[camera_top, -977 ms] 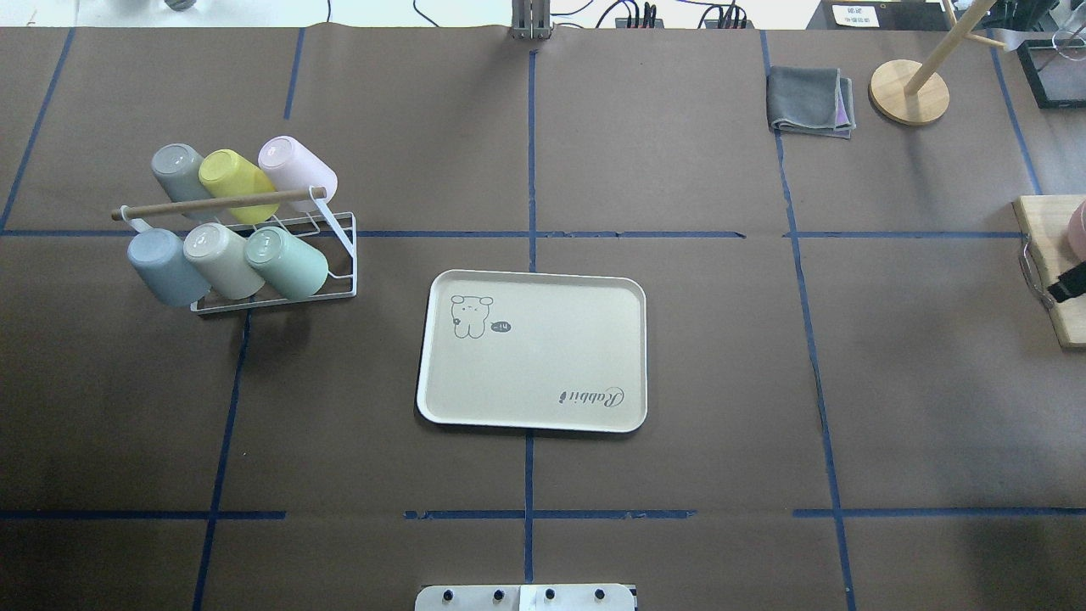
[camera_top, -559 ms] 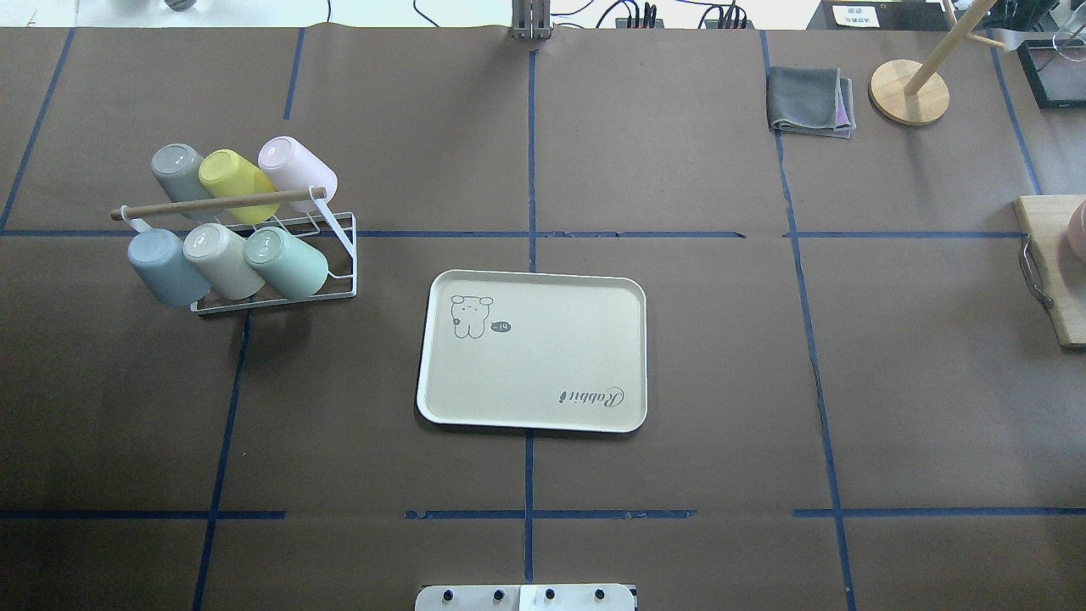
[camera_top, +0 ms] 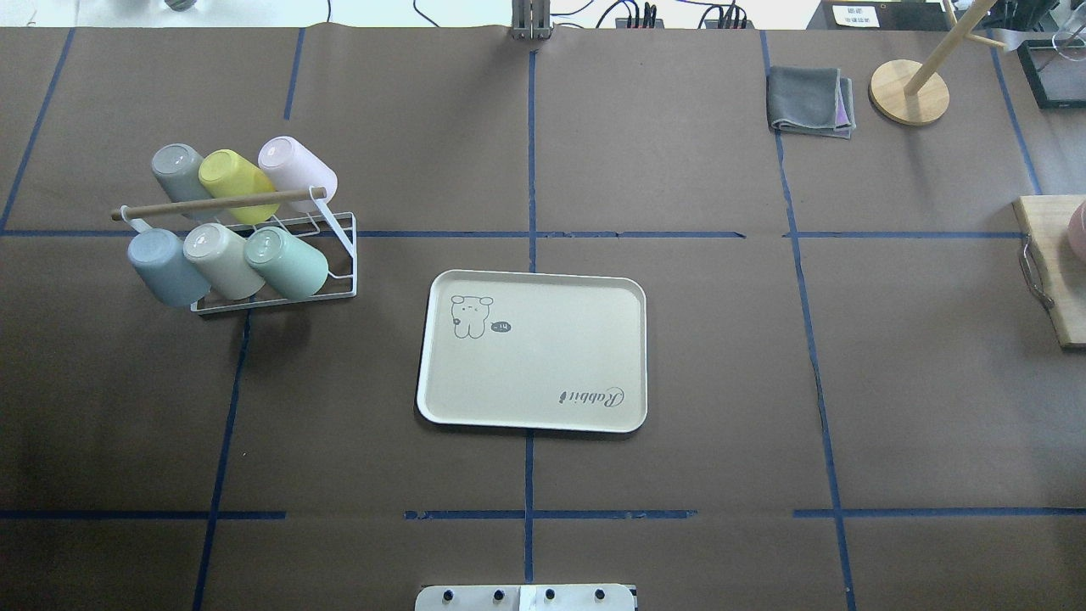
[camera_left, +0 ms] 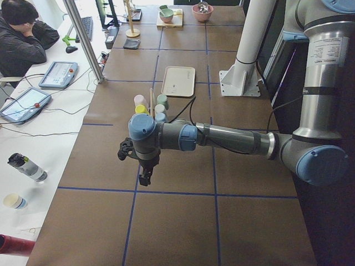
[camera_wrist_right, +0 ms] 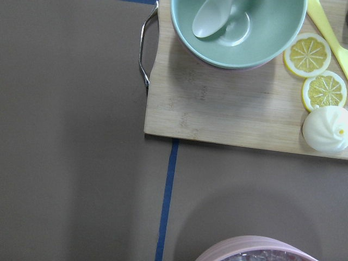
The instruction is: Pick up and place green cup on tray
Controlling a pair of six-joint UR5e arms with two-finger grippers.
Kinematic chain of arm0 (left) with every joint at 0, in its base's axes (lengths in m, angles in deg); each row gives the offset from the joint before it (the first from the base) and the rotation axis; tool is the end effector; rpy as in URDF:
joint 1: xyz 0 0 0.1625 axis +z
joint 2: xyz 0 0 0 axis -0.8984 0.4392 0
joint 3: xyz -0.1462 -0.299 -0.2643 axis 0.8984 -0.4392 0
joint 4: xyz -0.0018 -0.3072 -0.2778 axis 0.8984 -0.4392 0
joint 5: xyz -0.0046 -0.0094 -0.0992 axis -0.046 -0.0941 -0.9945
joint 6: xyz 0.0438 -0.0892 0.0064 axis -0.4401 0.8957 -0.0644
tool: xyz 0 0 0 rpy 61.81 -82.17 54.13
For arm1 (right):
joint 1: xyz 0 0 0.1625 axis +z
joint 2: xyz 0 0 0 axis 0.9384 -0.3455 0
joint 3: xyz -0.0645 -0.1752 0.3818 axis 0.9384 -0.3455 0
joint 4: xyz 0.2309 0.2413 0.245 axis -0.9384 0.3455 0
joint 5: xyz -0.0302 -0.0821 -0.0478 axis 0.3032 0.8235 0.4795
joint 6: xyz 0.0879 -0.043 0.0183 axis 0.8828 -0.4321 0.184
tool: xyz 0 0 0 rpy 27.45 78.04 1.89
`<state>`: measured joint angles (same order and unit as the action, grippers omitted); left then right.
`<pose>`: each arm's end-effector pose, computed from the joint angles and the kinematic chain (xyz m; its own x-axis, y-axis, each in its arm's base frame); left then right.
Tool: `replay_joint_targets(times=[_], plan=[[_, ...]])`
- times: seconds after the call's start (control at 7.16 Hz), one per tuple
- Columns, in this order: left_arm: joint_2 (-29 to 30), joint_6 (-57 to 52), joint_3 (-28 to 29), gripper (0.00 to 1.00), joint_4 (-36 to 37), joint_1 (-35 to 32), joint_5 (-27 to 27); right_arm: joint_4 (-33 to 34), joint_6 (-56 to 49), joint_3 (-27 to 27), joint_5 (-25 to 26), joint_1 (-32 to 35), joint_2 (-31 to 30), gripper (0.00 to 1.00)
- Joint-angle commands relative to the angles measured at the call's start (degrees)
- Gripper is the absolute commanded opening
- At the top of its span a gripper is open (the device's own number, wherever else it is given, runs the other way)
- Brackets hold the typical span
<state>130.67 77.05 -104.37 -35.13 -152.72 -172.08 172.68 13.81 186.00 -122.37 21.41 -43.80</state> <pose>-0.0530 -0.5108 0.5798 0.6992 0.2748 -0.6600 -0.1549 0.9595 0.2353 0.0711 -0.3586 0.6356 0.7062 -0.1336 0.6953 0.1010 0.9910 0.0878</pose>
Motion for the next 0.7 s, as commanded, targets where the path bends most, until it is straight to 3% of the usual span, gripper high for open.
replay_joint_targets(times=[0.0,0.42,0.56], plan=[[1.4,0.1,-0.8,1.00,-1.3,0.0,-0.3,0.0,0.1,-0.1,-0.5,0.0,0.3,1.00],[7.6,4.1,-6.8,1.00,-9.6,6.0,2.3,-0.1,0.1,-0.1,-0.4,0.0,1.3,1.00],[10.2,4.0,-9.6,1.00,-9.5,11.3,7.5,0.2,0.1,0.1,-0.5,0.0,1.8,1.00]])
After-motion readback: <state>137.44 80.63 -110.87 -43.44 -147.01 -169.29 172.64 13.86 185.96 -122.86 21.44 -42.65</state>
